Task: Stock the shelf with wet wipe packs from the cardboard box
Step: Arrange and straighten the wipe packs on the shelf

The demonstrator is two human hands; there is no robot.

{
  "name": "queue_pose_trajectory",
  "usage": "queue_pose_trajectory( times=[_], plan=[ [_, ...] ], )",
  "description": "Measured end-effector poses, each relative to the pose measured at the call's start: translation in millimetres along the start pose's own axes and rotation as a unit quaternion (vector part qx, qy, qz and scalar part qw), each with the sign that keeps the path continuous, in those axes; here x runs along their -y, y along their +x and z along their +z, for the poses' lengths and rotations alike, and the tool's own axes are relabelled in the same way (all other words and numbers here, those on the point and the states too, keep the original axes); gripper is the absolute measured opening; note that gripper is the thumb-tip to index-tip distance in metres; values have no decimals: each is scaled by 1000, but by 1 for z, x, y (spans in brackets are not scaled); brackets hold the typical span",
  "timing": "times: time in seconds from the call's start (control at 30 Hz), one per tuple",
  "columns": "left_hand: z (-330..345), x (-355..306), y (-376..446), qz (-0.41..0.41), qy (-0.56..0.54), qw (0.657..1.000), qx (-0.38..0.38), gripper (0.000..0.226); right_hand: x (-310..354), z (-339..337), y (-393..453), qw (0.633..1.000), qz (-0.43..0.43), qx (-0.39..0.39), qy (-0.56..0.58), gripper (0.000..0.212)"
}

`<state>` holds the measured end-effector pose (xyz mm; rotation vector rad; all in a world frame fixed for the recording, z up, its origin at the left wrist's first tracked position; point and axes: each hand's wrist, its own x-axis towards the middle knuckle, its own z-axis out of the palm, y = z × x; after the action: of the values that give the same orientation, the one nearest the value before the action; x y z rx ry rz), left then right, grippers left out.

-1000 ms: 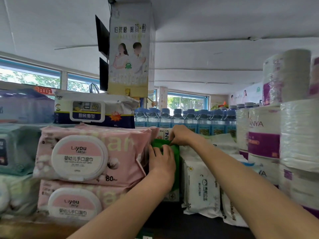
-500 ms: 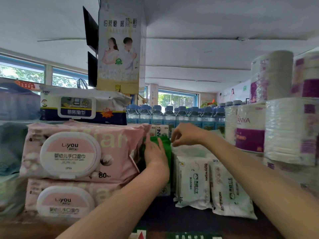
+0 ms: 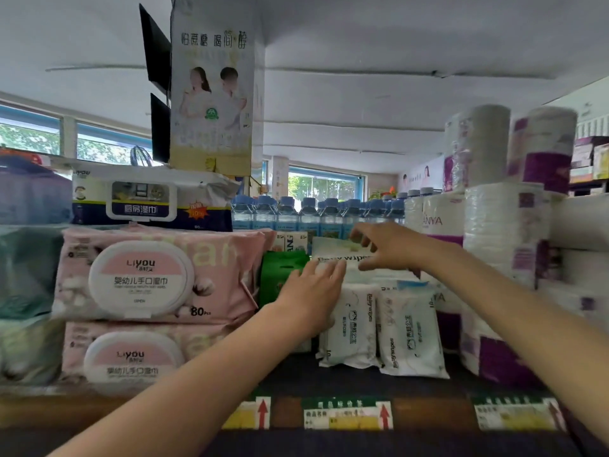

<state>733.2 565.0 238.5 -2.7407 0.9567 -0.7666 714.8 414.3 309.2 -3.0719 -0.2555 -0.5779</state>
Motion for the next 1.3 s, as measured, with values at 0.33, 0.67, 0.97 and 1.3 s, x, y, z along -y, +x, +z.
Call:
queue_pose_trajectory(
  times=[0.33,0.67,0.97,1.3],
  plan=[
    [16,-44,16,15,72,994,75,116,-41,56,-71,977,82,114,-162,123],
    [27,-38,15,6,81,994,78,122,-35,77,-64,976,110,37,-184,126],
    [10,-18,0,-70,17,995,65,108,-12,49,-50,989,51,51,-131,120],
    [32,19,8,-150,15,958,244,61,68,66,22,986,-77,59,-137,44]
  ],
)
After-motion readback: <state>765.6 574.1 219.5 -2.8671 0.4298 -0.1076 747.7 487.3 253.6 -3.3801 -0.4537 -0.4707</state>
